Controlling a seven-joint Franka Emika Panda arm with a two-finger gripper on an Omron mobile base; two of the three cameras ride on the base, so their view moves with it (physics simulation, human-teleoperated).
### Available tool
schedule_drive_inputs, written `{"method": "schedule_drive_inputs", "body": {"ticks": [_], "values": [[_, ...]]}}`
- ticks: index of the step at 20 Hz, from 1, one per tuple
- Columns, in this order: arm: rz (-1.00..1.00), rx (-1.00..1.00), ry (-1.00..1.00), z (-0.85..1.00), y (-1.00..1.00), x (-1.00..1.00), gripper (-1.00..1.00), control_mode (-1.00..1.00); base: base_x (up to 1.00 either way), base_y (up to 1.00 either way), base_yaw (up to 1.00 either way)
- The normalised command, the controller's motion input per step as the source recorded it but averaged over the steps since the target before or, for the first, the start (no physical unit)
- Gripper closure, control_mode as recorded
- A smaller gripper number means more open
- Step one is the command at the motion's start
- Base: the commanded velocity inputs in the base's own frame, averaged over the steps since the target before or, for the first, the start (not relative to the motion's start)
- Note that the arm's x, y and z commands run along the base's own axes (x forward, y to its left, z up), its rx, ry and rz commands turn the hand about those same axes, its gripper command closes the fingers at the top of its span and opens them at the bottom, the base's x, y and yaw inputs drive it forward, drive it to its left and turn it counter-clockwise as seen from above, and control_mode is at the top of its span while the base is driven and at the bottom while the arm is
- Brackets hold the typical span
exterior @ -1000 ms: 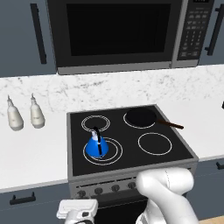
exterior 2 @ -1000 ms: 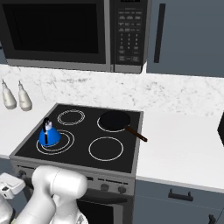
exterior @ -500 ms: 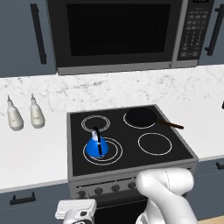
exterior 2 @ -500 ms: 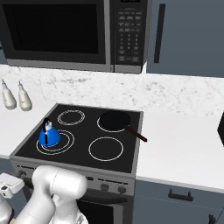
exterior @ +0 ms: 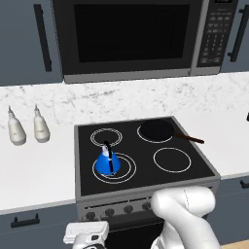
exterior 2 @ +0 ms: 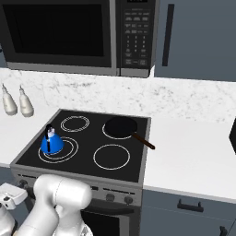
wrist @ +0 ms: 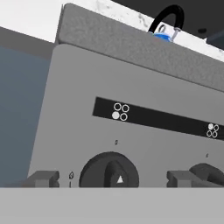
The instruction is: Pick the kettle from the counter and place it on a stove burner. Then turn the burner on.
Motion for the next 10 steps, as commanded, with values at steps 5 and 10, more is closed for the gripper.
{"method": "schedule_drive_inputs", "body": {"ticks": [5, 10], "values": [[0.00, 0.01, 0.01, 0.00, -0.03, 0.39, 1.00, -1.00, 0.00, 0.00, 0.00], [0.00, 0.00, 0.00, -0.01, 0.00, 0.29, 1.00, -1.00, 0.00, 0.00, 0.00]]}}
